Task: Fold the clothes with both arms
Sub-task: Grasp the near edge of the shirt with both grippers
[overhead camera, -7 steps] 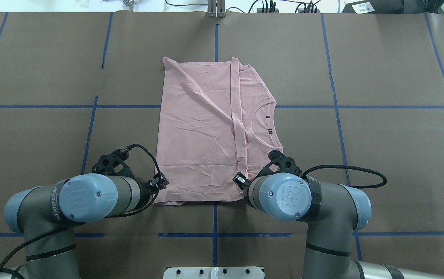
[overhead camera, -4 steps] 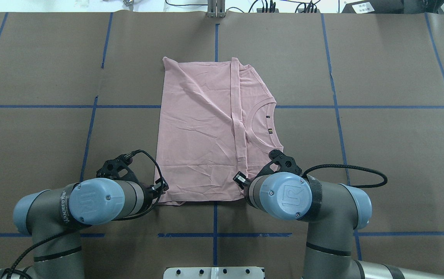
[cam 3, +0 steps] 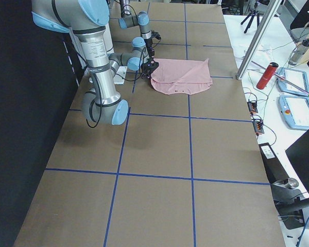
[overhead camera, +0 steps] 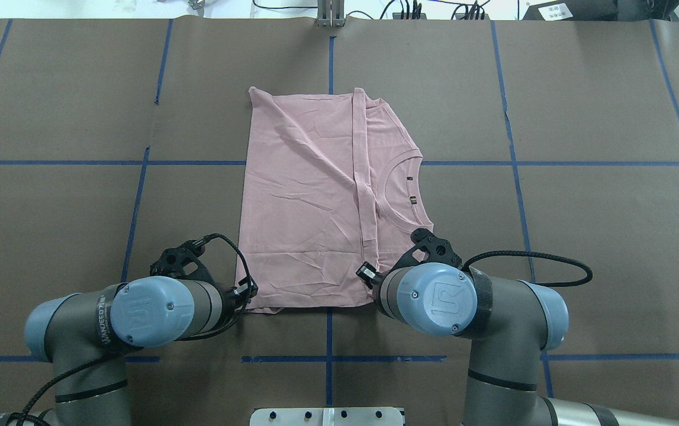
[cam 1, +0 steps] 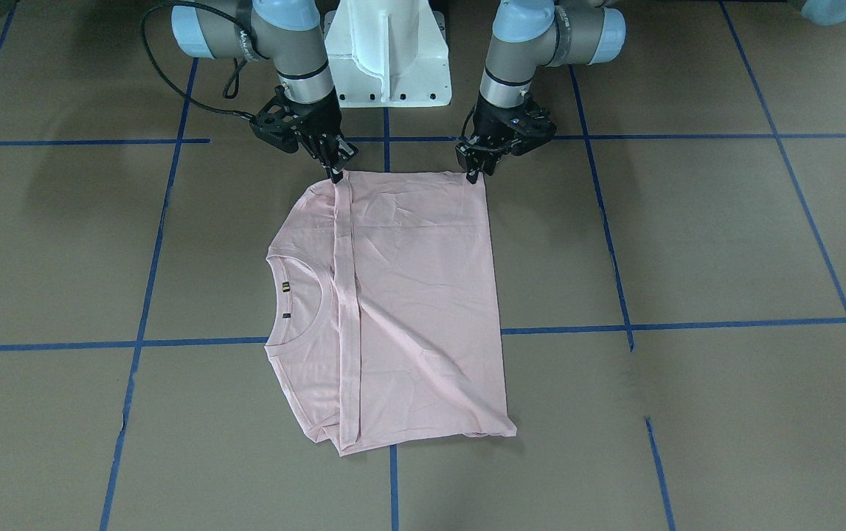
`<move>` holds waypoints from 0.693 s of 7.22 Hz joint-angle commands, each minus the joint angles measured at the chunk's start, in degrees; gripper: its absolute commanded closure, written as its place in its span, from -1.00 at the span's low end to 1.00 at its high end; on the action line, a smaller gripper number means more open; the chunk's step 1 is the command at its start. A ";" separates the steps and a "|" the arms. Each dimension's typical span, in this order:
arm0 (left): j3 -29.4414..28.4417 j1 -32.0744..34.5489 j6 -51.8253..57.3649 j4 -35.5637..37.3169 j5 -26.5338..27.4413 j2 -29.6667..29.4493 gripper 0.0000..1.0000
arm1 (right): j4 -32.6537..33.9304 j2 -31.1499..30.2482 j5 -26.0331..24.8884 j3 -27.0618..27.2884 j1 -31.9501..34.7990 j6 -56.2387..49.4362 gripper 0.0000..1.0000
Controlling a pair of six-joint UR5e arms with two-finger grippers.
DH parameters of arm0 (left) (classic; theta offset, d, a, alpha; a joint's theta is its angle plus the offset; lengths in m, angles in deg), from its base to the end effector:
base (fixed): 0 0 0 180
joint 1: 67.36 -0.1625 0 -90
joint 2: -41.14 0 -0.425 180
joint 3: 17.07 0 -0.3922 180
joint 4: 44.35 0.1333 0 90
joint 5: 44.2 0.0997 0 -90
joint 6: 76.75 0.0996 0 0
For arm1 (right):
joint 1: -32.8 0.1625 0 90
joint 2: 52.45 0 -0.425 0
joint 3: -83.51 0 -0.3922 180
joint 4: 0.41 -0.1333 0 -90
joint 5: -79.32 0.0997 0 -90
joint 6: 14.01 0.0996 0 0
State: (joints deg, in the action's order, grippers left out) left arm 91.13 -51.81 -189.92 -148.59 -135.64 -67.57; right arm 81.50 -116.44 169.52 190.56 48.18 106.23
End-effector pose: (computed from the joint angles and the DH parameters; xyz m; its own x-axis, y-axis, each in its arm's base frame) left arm 0.5333 -0.2842 0.3143 0.4576 -0.5356 -0.7098 0.4668 0.8241 -0.3209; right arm -0.5558 -0.2908 0.2615 0.3903 0.6297 0.6717 -0.5315 0.7498 -0.3941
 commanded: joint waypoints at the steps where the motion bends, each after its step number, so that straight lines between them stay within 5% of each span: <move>1: -0.80 -0.17 -0.03 0.00 -0.05 -0.09 0.48 | 0.00 0.09 0.07 0.00 0.00 0.00 1.00; 2: -0.80 -0.17 0.32 0.09 0.03 -1.22 0.99 | 0.00 0.18 0.07 0.09 0.00 0.00 1.00; 5: 0.08 -0.08 0.41 0.35 -0.14 -2.47 1.00 | 0.00 -0.08 0.16 0.52 0.00 0.00 1.00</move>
State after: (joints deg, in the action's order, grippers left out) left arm 90.83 -51.97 -189.54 -148.38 -135.79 -69.62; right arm 81.50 -116.37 169.61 190.75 48.18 106.22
